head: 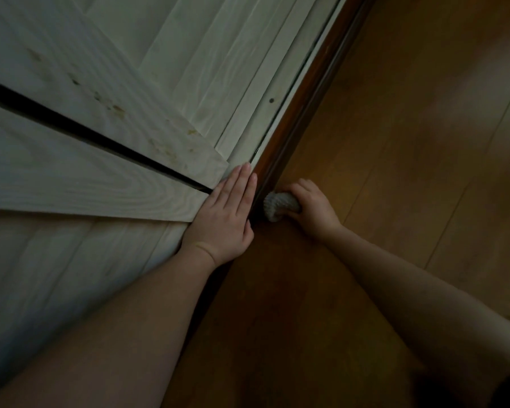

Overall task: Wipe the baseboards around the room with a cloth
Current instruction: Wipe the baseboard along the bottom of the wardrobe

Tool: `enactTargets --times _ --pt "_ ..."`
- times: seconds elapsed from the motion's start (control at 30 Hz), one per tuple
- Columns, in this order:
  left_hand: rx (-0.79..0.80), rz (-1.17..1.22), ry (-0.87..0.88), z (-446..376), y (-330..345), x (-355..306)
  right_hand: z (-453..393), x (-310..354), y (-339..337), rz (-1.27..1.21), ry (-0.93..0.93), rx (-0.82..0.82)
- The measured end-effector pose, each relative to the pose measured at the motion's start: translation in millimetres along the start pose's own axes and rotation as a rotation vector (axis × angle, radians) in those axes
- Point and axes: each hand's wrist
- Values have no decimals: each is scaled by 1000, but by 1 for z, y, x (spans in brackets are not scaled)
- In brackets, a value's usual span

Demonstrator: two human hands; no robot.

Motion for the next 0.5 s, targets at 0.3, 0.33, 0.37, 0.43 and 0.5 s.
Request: enactTargets --times 0.3,0.33,0.37,0.43,0.5 --pt "8 -7 5 -1 1 0 -72 -56 -73 177 -29 140" --pt "9 -5 2 -1 0 0 -77 -57 -76 195 -44 177" --pt "10 -3 2 -1 -1 0 -79 -58 -78 207 -54 209" --pt "9 -4 4 -1 -1 0 -80 -60 -82 194 -26 184" --pt "10 -8 2 -1 -1 0 -83 -66 -90 81 155 -20"
Point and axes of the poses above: each hand's wrist, its own z-axis away from the middle knuckle, its own y-axis out of the palm, x = y × z, and after that the axes turned 6 degrees about -y, right-handed
